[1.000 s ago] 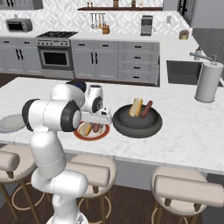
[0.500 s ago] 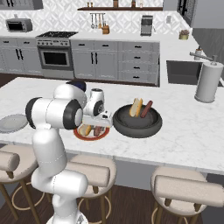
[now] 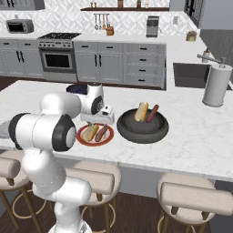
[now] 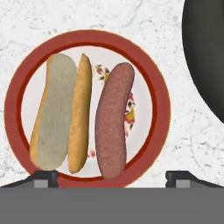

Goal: Place one bun and one sausage from the bowl on each plate.

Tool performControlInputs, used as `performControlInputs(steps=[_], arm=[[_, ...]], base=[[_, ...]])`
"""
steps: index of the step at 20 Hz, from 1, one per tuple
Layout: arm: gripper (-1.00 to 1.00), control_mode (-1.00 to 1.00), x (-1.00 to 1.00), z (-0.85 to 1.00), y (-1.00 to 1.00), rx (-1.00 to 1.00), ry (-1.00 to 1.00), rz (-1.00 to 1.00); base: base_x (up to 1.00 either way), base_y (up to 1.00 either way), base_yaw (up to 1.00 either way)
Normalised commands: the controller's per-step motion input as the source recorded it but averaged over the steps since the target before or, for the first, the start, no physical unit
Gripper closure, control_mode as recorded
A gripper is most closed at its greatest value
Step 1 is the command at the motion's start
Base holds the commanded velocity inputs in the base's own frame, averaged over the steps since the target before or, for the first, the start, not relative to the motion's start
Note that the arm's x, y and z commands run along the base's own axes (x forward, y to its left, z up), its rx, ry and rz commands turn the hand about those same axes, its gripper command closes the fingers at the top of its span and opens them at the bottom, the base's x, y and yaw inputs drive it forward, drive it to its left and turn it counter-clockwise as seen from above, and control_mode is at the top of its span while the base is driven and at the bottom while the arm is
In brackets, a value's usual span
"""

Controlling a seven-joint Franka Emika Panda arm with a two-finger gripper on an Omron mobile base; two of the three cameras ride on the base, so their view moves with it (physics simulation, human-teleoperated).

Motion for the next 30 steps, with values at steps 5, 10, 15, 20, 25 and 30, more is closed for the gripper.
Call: performControlInputs(steps=[5,10,15,20,25,30], arm=[[-1.0,-1.0,-0.02,0.95,-0.5,0.0,-0.02,-0.09],[-1.0,-1.0,0.57,0.6,-0.77,0.0,0.0,-0.14],[-1.0,-1.0,0.88,0.08,-0.66,0.0,0.0,-0.12],[-1.0,-1.0,0.71,-0.21,-0.54,-0.07,0.0,-0.09],[-1.0,-1.0,0.54,-0.2,-0.4,-0.1,0.0,-0.05],[-1.0,-1.0,0.19,-0.35,-0.33,-0.03,0.0,-0.01]], base=[[0.0,0.0,0.0],[0.0,0.0,0.0],[0.0,0.0,0.0],[0.0,0.0,0.0],[0.0,0.0,0.0],[0.0,0.0,0.0]])
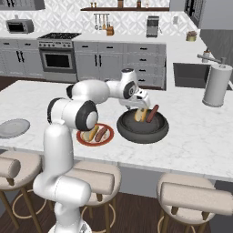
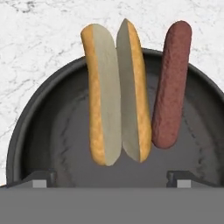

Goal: Place one bun and one sausage from the bowl on each plate.

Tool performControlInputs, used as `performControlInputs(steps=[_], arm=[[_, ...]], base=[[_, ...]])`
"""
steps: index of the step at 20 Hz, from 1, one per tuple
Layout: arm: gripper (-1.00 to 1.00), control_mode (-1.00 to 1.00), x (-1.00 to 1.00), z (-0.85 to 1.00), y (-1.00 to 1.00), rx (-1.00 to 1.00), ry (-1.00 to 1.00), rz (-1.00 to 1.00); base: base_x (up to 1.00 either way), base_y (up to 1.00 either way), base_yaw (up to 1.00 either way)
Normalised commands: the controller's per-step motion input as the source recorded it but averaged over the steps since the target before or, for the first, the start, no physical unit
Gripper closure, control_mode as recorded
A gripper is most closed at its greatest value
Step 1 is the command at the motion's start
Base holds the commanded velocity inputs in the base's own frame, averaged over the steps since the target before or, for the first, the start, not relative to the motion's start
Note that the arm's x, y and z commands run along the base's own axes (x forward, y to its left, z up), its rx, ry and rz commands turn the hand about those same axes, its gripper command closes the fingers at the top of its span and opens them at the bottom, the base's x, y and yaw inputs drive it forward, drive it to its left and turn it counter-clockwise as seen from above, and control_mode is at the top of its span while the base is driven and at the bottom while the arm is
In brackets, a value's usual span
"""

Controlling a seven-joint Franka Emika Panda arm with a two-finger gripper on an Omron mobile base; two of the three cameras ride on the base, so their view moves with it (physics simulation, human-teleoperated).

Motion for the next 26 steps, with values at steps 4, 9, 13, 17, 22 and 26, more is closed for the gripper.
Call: performControlInputs(steps=[4,9,13,17,22,26], arm=[[-1.0,-1.0,0.25,-0.5,-0.13,-0.01,-0.06,0.0],[-1.0,-1.0,0.2,-0.38,-0.14,-0.01,-0.07,0.0],[-1.0,-1.0,0.23,-0.19,-0.18,-0.03,-0.07,0.0],[-1.0,-1.0,0.11,-0.18,-0.07,-0.01,-0.01,0.0],[1.0,-1.0,0.0,-0.17,0.0,-0.01,0.0,0.0],[1.0,-1.0,-0.03,-0.05,0.05,0.0,0.0,0.0]], base=[[0.0,0.0,0.0],[0.0,0.0,0.0],[0.0,0.0,0.0],[0.0,0.0,0.0],[0.0,0.0,0.0],[0.0,0.0,0.0]])
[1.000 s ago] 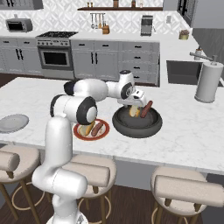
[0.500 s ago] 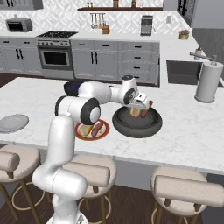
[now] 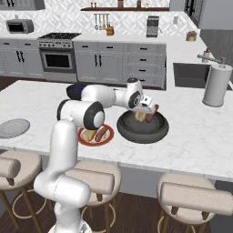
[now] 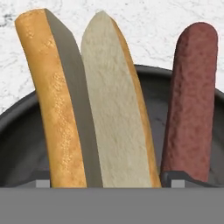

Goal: Place one bun and one sausage from the bowl on each plate.

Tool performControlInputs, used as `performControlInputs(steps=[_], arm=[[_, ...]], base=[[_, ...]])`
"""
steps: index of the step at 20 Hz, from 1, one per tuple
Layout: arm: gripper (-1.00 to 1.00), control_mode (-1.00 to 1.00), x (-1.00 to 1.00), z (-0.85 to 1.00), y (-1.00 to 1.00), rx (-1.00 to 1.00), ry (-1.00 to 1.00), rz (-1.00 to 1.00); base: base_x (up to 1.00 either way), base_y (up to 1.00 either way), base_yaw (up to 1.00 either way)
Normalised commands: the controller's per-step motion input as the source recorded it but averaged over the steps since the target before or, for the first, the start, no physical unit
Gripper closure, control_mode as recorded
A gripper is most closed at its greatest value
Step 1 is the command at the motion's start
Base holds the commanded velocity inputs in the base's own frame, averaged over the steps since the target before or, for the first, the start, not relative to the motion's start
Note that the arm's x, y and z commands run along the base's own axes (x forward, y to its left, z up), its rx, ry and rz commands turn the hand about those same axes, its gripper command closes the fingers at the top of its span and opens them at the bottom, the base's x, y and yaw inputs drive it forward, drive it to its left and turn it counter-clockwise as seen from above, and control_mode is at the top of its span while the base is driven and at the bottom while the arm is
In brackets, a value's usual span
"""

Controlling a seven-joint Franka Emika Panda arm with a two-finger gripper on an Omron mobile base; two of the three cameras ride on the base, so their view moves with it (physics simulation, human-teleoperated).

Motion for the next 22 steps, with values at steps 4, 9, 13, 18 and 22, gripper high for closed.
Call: performControlInputs(steps=[4,9,13,18,22], arm=[[1.0,-1.0,-0.73,0.44,0.11,0.0,-0.15,0.0],[1.0,-1.0,-1.0,0.89,0.8,0.0,-0.05,0.0],[1.0,-1.0,-1.0,0.99,0.89,0.0,0.09,0.0],[1.0,-1.0,-1.0,0.75,0.81,0.0,0.25,0.0],[1.0,-1.0,-1.0,0.43,0.92,0.0,0.28,0.0]], base=[[0.0,0.0,0.0],[0.0,0.0,0.0],[0.0,0.0,0.0],[0.0,0.0,0.0],[0.0,0.0,0.0]])
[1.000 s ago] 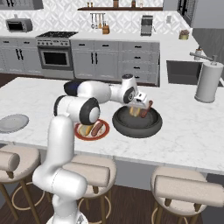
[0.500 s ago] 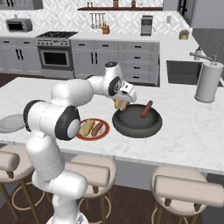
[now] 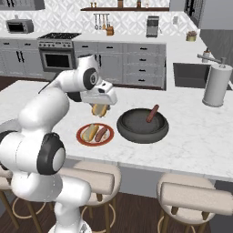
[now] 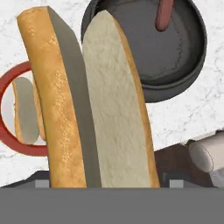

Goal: Place one bun and one sausage from the bowl on each plate.

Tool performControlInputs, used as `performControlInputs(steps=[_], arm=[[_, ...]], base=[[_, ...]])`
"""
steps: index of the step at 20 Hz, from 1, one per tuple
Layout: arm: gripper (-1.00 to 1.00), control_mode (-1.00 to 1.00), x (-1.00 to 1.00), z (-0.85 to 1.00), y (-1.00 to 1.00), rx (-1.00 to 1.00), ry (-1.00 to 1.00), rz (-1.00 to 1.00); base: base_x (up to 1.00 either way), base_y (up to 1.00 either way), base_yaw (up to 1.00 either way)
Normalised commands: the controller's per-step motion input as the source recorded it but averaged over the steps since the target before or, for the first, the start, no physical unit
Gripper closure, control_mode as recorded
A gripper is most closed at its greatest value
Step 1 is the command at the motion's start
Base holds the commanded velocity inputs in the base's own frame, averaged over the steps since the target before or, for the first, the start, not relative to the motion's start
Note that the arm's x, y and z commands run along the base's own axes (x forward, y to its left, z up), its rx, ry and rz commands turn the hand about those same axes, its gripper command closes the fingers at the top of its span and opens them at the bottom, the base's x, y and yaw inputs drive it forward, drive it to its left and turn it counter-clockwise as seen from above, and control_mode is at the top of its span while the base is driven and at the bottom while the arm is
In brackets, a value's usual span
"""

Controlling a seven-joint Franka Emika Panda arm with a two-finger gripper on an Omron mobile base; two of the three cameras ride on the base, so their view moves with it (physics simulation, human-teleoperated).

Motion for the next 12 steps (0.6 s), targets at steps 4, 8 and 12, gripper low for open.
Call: performControlInputs(steps=[4,8,12], arm=[[1.0,-1.0,-0.97,0.21,0.98,0.0,0.26,0.02],[1.0,-1.0,-0.81,0.11,0.83,0.02,0.22,0.02],[1.0,-1.0,-0.84,0.23,0.21,0.06,0.2,0.0]], base=[[0.0,0.0,0.0],[0.0,0.0,0.0],[0.0,0.0,0.0]])
